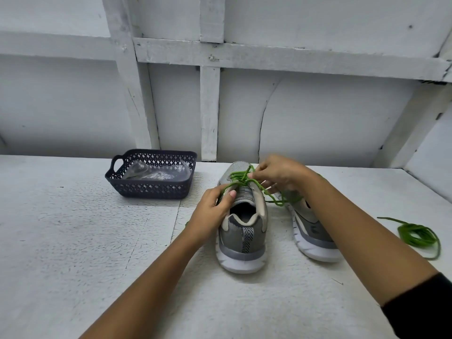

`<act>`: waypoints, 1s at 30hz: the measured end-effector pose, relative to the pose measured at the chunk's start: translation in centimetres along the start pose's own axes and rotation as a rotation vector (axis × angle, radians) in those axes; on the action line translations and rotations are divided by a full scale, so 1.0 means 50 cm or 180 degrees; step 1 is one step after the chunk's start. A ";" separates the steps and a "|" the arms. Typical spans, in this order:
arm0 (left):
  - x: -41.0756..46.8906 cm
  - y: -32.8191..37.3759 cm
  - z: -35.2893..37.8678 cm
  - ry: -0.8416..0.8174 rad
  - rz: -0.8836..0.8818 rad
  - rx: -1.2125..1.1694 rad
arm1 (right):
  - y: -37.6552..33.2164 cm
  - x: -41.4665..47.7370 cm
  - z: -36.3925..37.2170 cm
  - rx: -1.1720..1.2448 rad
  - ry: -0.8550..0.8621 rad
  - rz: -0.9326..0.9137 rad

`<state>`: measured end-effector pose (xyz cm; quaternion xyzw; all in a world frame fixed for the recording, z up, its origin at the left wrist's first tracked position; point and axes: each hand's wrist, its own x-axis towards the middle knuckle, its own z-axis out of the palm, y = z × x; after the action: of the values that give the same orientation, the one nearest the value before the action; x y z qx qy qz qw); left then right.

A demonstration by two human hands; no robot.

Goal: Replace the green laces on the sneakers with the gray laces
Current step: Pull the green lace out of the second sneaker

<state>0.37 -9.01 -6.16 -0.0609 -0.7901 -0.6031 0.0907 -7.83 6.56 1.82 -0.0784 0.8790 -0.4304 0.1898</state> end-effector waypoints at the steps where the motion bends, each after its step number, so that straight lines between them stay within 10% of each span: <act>1: 0.000 -0.001 0.000 0.0013 -0.0001 -0.0011 | 0.001 -0.001 -0.002 -0.0019 -0.0017 -0.0030; 8: 0.001 -0.005 0.001 0.0042 -0.0084 0.0021 | -0.009 0.008 -0.031 0.1718 0.0492 0.0103; 15: 0.004 -0.012 0.004 0.0091 -0.0121 0.0025 | 0.013 -0.012 -0.004 -0.0003 0.0054 -0.0120; 22: 0.008 -0.027 0.006 0.0105 -0.0269 -0.0044 | -0.024 -0.003 -0.063 0.1443 0.1163 -0.0276; 30: 0.010 -0.034 0.005 0.0057 -0.0335 -0.0016 | 0.025 -0.004 0.007 0.0119 0.0399 -0.0203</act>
<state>-0.48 -9.22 -7.70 -0.0141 -0.7899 -0.6096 0.0658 -7.47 7.11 0.70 -0.0756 0.8780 -0.4566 0.1220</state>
